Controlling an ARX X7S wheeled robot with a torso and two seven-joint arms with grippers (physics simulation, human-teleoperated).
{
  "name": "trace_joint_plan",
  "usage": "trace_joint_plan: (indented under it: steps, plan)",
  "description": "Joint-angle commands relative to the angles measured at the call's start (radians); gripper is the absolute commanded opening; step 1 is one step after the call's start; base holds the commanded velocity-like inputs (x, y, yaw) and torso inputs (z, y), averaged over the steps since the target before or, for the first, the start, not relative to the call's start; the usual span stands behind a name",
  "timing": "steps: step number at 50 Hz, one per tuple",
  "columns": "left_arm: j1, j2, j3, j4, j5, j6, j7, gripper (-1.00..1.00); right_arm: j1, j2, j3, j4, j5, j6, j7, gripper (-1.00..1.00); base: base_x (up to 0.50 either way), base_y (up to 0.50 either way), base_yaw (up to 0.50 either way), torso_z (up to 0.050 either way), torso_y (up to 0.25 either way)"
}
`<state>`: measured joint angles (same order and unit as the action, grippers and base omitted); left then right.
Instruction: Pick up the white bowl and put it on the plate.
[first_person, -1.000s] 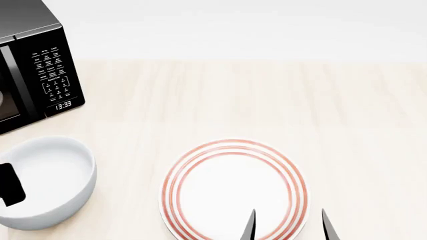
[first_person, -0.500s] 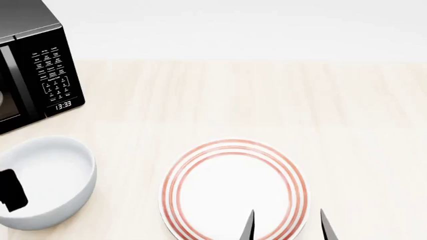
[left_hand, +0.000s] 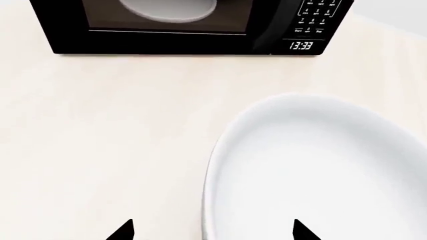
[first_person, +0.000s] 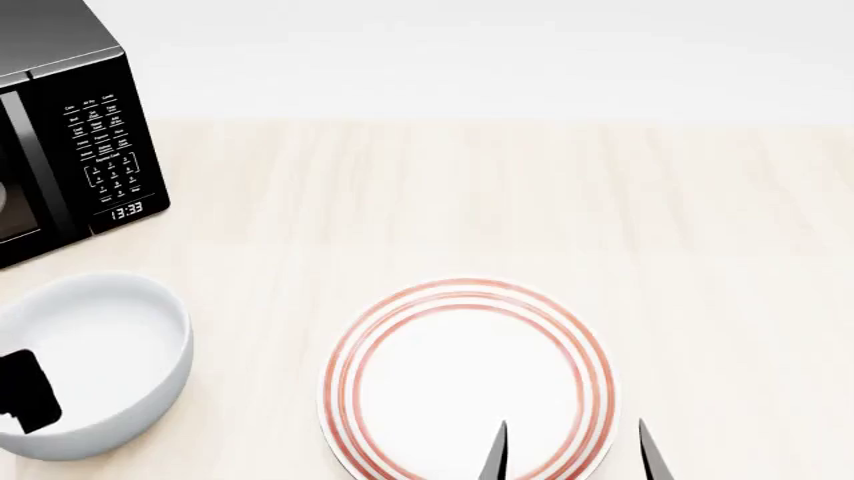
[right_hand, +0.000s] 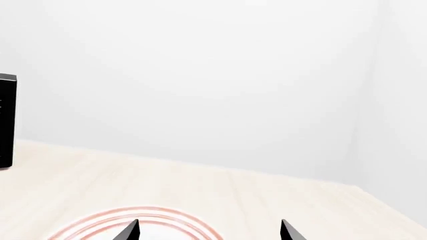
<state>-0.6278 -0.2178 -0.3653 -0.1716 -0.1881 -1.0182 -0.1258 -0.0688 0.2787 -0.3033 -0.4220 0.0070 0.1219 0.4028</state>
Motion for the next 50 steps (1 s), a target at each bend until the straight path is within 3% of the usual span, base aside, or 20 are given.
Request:
trace_joint_plan:
  steps: [1, 16, 17, 50]
  plan:
    - [0.002, 0.001, -0.002, -0.020, -0.003, 0.017, -0.004, 1.00, 0.000, 0.004, -0.005, 0.000, 0.003, -0.001, 0.004, 1.00, 0.00, 0.00, 0.00, 0.000, 0.000]
    - [0.004, -0.004, -0.003, -0.037, -0.008, 0.031, -0.004, 1.00, -0.001, 0.008, -0.012, 0.001, 0.004, -0.003, 0.009, 1.00, 0.00, 0.00, 0.00, 0.000, 0.000]
    - [0.004, -0.004, -0.004, -0.037, -0.009, 0.031, -0.004, -1.00, -0.001, 0.008, -0.012, 0.001, 0.005, -0.004, 0.009, 1.00, 0.00, 0.00, 0.00, 0.000, 0.000]
    - [0.008, 0.004, -0.040, -0.014, -0.045, 0.032, -0.012, -1.00, 0.006, 0.016, -0.026, 0.014, 0.010, -0.011, 0.017, 1.00, 0.00, 0.00, 0.00, 0.000, 0.000]
